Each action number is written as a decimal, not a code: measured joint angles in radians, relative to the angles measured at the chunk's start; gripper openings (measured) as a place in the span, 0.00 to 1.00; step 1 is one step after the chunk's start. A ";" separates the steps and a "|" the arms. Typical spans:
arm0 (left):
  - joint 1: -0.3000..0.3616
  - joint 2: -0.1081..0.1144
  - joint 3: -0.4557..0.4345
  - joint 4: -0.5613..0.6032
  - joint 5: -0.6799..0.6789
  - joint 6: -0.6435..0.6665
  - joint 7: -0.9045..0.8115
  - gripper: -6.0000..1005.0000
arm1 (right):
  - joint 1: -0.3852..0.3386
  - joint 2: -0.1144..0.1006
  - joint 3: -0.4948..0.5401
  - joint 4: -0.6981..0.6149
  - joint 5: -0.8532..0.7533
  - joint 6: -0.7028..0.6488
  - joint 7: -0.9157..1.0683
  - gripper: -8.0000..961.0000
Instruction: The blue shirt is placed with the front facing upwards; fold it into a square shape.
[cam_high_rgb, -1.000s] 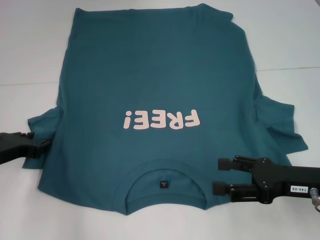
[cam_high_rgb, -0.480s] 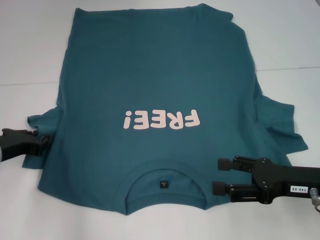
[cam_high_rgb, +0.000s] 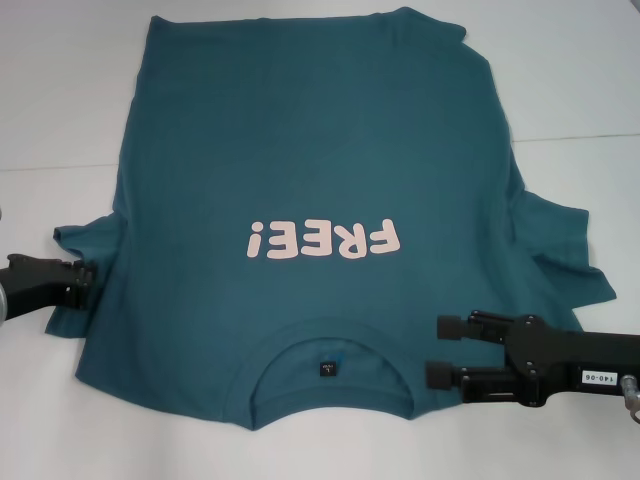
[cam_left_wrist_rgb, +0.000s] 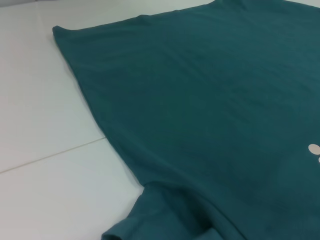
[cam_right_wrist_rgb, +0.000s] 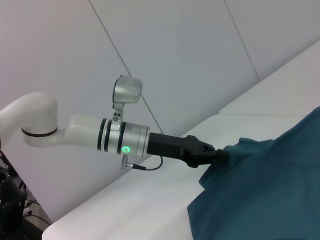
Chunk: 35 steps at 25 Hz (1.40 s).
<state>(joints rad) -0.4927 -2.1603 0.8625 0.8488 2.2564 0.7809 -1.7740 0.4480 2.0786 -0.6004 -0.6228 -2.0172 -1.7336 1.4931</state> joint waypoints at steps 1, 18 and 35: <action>0.000 0.000 0.000 0.000 0.000 0.000 0.000 0.05 | 0.000 0.000 0.001 0.000 0.000 0.000 0.000 0.98; 0.008 0.019 -0.073 0.039 0.048 0.014 -0.023 0.03 | 0.000 0.003 0.004 0.002 0.000 0.006 -0.001 0.98; -0.018 0.041 -0.071 0.139 0.125 0.020 -0.102 0.03 | 0.001 0.003 0.005 0.011 0.000 0.008 -0.001 0.98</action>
<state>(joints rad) -0.5107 -2.1192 0.7912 0.9878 2.3815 0.8006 -1.8760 0.4488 2.0821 -0.5953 -0.6121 -2.0172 -1.7251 1.4925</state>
